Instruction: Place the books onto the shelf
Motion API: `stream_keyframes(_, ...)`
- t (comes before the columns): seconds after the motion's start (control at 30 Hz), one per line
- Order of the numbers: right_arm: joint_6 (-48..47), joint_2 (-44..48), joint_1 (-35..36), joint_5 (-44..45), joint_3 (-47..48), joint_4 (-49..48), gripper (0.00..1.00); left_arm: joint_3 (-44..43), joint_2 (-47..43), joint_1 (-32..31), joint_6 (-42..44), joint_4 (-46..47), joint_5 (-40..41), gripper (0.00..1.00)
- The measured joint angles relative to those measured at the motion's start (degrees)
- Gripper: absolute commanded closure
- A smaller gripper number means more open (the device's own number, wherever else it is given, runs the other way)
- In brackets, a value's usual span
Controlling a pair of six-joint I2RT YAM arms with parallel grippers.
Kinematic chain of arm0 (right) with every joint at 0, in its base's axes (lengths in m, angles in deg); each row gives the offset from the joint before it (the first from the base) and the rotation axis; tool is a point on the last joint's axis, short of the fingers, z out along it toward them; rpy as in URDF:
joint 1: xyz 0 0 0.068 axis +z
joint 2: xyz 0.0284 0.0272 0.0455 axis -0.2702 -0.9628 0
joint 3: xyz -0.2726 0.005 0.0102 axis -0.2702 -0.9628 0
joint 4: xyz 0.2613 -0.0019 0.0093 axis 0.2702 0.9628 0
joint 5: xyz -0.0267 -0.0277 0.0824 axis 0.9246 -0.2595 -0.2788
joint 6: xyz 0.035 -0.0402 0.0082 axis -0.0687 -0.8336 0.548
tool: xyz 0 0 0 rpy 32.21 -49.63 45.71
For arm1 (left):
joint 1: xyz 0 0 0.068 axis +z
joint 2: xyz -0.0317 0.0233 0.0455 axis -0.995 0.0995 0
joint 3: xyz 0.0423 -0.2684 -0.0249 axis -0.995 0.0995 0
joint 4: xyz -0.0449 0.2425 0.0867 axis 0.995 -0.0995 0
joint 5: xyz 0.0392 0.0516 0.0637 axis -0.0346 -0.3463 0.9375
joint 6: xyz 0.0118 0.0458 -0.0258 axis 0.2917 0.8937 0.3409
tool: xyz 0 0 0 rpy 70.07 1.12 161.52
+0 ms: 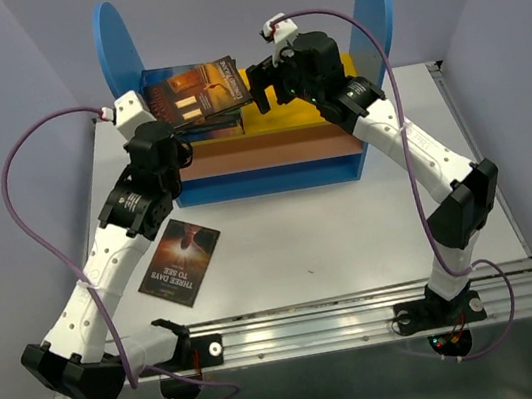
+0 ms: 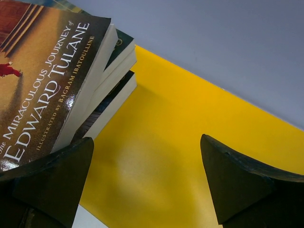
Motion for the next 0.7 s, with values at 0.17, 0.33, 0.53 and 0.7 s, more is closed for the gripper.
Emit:
stream_keyframes(0.17,-2.0,0.4,0.2,-2.8,-0.6,-0.6,0.00,-0.7,0.6,1.8,0.7,0.6,-0.5,1.00)
stream_keyframes(0.33,-3.1,0.9,0.9,-4.5,-0.8,-0.7,0.00,-1.1,0.8,3.2,1.2,1.6,-1.4,1.00)
stream_keyframes(0.53,-4.5,1.0,1.9,-4.9,-0.8,-0.7,0.00,-3.3,2.0,4.4,1.9,2.7,-1.8,1.00)
stream_keyframes(0.7,-5.4,1.0,2.9,-4.5,-0.7,-0.7,0.00,-3.9,2.4,4.9,2.1,3.1,-2.1,1.00)
